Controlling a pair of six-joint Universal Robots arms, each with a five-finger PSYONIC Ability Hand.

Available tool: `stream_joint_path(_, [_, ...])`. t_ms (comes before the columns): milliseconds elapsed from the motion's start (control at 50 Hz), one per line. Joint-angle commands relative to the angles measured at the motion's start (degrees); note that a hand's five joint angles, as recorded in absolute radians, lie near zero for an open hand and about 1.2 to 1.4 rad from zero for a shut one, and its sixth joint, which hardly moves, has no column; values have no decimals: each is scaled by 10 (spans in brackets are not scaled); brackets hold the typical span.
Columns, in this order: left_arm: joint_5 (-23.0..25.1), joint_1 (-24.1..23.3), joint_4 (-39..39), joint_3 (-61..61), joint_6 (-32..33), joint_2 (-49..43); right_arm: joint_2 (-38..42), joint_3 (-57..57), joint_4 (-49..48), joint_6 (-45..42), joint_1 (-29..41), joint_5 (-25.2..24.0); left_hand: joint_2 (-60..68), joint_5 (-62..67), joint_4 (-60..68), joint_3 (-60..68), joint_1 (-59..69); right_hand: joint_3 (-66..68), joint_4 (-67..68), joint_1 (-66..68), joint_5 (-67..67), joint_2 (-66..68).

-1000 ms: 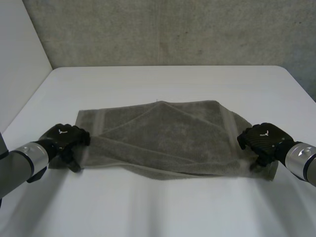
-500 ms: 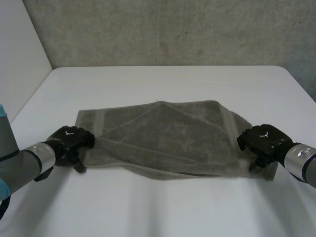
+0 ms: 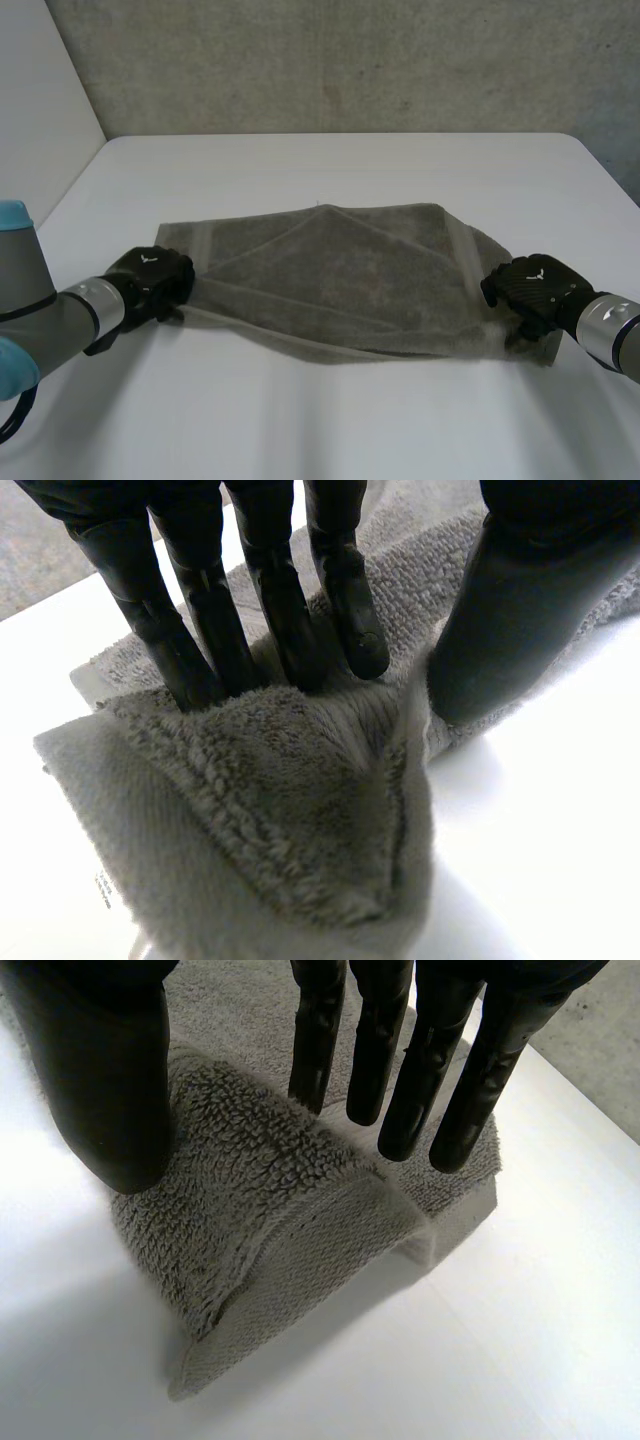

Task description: Fold the towel.

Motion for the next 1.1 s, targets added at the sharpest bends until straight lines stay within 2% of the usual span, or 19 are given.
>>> stream_joint_path(20, [0,0,1,3,-26,5,-1,6,1,0,2,1,54,52,58,50,51,7,7,5,3,4])
stream_joint_path(80, [0,0,0,2,-36,6,-5,11,3,1,2,2,99,98,103,95,97,5,6,3,1,2])
stream_joint_path(180, [1,0,0,-3,-43,9,-35,13,15,27,1,4,101,99,105,97,98,-2,-1,-3,-6,-5])
stream_joint_path(280, [1,-2,-2,-11,-43,15,-89,13,47,67,-2,-12,101,99,105,97,98,-25,-24,-27,-29,-28])
stream_joint_path(420, [1,-2,-3,-19,-44,23,-106,19,90,62,1,-41,101,99,105,97,98,-44,-43,-45,-48,-47])
stream_joint_path(560, [1,2,-4,-21,-57,28,-95,29,99,20,2,-46,101,99,105,97,98,-40,-40,-42,-45,-43])
stream_joint_path(600, [4,4,-5,-21,-72,29,-70,30,91,-7,0,-42,101,99,105,97,98,-32,-31,-34,-36,-35])
stream_joint_path(720, [8,6,-5,-23,-84,31,-20,13,54,-18,-3,-41,101,99,105,97,98,-20,-19,-22,-24,-23])
stream_joint_path(780, [11,5,-6,-24,-85,37,9,-1,23,-16,-3,-37,101,99,105,97,98,15,16,13,11,12])
stream_joint_path(800, [18,6,-6,-27,-86,40,21,-10,12,-15,-2,-36,101,99,105,97,98,99,99,97,94,95])
stream_joint_path(820, [25,7,-5,-31,-86,43,31,-23,6,-12,1,-35,101,99,105,97,98,248,248,246,243,244])
stream_joint_path(840, [26,7,-5,-31,-86,43,31,-23,6,-12,1,-35,101,99,105,97,98,249,250,247,245,246])
stream_joint_path(860, [35,8,-5,-35,-86,45,37,-38,4,-5,2,-34,101,99,105,97,98,384,385,382,380,381])
stream_joint_path(880, [35,8,-5,-35,-86,45,37,-38,4,-4,2,-34,101,99,105,97,98,385,386,384,381,382])
stream_joint_path(900, [44,8,-5,-36,-87,49,40,-55,4,9,4,-33,101,99,105,97,98,458,459,456,454,455])
stream_joint_path(1040, [59,10,-3,-38,-88,56,48,-148,7,121,8,-27,101,99,105,97,98,459,459,457,454,456])
stream_joint_path(1080, [59,12,1,-38,-89,56,89,-223,30,191,23,-24,101,99,105,97,98,459,459,457,454,456])
stream_joint_path(1100, [59,12,1,-38,-89,56,89,-224,30,192,24,-24,101,99,105,97,98,459,459,457,454,456])
